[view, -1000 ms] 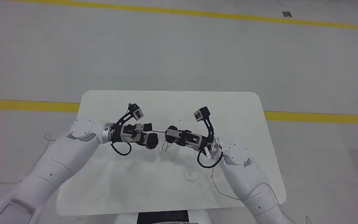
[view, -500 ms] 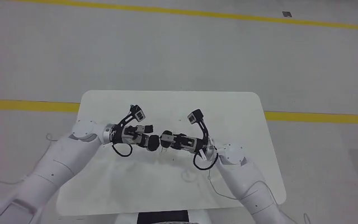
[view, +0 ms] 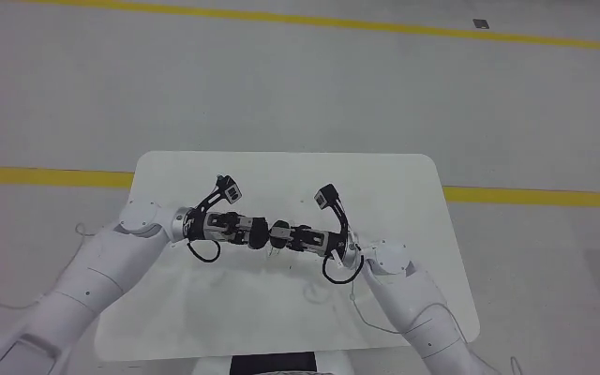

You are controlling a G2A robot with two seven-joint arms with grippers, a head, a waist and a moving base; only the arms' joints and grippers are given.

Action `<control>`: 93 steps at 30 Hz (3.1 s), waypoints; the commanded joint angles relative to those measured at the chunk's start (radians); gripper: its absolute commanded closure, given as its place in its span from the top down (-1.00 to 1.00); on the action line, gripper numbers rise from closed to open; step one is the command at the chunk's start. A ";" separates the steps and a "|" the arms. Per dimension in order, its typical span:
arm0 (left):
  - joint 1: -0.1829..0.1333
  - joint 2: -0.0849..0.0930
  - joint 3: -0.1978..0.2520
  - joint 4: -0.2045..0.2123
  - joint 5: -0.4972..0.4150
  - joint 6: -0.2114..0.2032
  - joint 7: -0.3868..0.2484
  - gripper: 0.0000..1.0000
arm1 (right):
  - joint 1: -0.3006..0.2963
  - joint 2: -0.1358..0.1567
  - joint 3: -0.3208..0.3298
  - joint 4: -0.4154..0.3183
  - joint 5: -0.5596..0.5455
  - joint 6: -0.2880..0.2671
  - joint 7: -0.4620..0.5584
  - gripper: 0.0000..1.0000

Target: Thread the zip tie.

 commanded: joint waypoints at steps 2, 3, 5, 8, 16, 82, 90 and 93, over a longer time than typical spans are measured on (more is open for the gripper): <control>0.002 0.000 0.000 -0.002 0.007 0.002 0.003 -0.36 | 0.000 0.002 0.000 -0.001 0.000 0.012 0.002 -1.00; 0.002 0.000 -0.001 -0.003 0.010 0.002 0.004 -0.38 | 0.000 0.002 0.000 -0.001 0.001 0.015 0.003 -1.00; 0.002 0.000 -0.001 -0.004 0.016 0.003 0.007 -0.42 | 0.000 0.003 -0.001 -0.001 0.002 0.023 0.004 -1.00; 0.002 0.000 -0.001 -0.006 0.021 0.004 0.010 -0.44 | 0.001 0.005 -0.003 0.000 0.004 0.032 0.007 -1.00; 0.002 0.000 0.000 -0.007 0.034 0.006 0.017 -0.54 | 0.007 0.007 -0.009 0.007 0.008 0.047 0.009 -1.00; -0.016 -0.009 0.007 0.084 0.051 -0.005 -0.003 -1.00 | -0.022 0.030 0.013 0.004 0.039 0.013 -0.050 1.00; -0.013 -0.009 0.009 0.082 0.059 -0.004 0.016 -1.00 | -0.022 0.030 0.013 0.004 0.039 0.013 -0.050 1.00; -0.003 -0.010 0.001 0.069 0.045 -0.021 0.057 -1.00 | -0.022 0.030 0.013 0.004 0.039 0.013 -0.050 1.00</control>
